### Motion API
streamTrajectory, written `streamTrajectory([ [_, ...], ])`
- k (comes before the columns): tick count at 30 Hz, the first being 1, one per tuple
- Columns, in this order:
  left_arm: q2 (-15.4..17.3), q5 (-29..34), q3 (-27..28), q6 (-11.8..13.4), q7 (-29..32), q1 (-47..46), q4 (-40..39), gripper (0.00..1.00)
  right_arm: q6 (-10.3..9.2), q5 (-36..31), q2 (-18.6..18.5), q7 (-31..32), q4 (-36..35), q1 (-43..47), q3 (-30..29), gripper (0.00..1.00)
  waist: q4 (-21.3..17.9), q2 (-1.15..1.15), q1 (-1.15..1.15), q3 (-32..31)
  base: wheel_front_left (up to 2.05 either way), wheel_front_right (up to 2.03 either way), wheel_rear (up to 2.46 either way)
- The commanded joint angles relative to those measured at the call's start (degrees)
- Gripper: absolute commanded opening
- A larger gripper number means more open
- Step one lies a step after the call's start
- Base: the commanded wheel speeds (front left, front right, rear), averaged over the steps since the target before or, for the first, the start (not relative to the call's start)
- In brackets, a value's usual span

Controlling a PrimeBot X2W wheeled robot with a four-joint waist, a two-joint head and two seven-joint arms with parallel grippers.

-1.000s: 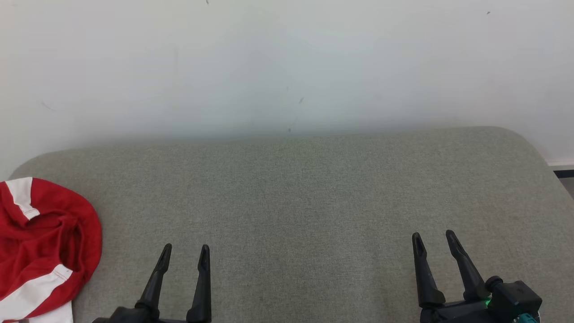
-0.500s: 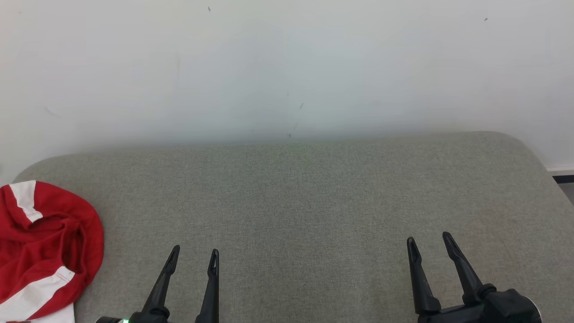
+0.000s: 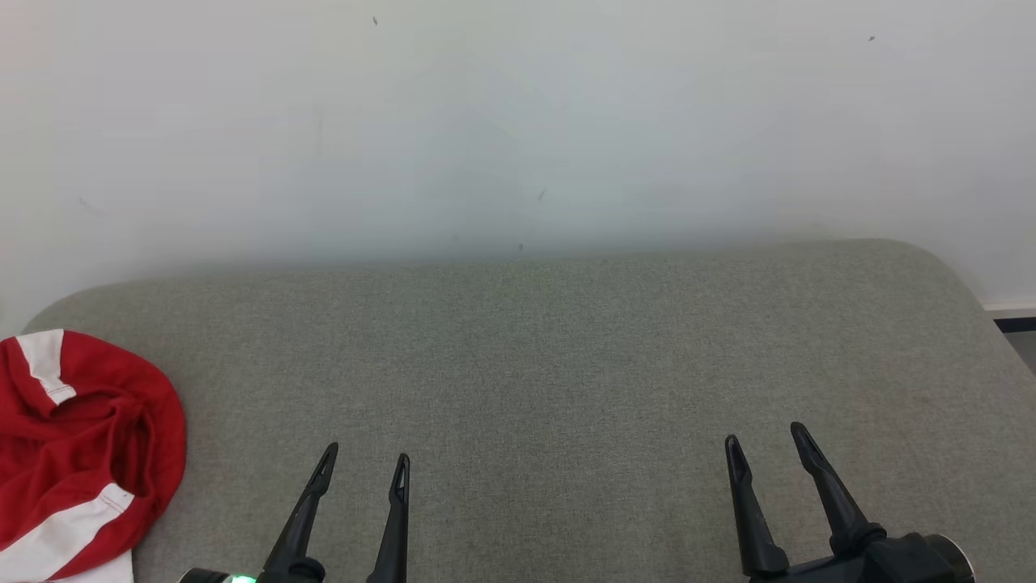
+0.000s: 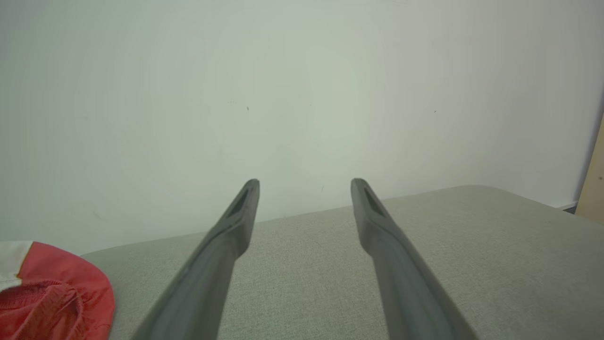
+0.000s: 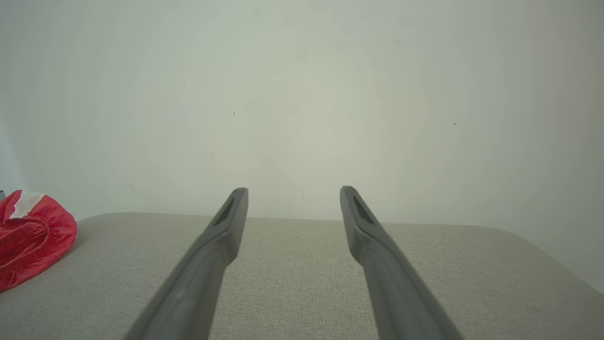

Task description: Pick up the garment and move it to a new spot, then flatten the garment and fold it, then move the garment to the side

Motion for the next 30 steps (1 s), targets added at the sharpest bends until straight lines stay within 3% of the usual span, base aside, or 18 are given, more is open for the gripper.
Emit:
streamTrajectory([
  [1,0.2,0.4,0.0,0.2,-0.4,0.9,0.0,1.0,-0.1,0.2,0.0,-0.1,0.0,0.6,0.1,1.0,0.0,0.0,0.0,0.0,0.0,0.0,0.0],
  [20,0.2,0.3,0.1,0.1,-0.4,1.1,0.6,1.0,-0.1,1.2,0.0,-0.1,-0.3,0.8,-0.3,1.0,0.4,0.0,0.0,0.2,0.0,0.0,0.0],
  [30,0.3,1.1,0.5,-0.2,-0.4,1.1,2.2,1.0,-0.1,1.8,0.0,-0.1,-0.3,1.0,-0.1,1.0,2.6,0.0,0.0,0.4,0.0,0.0,0.0],
])
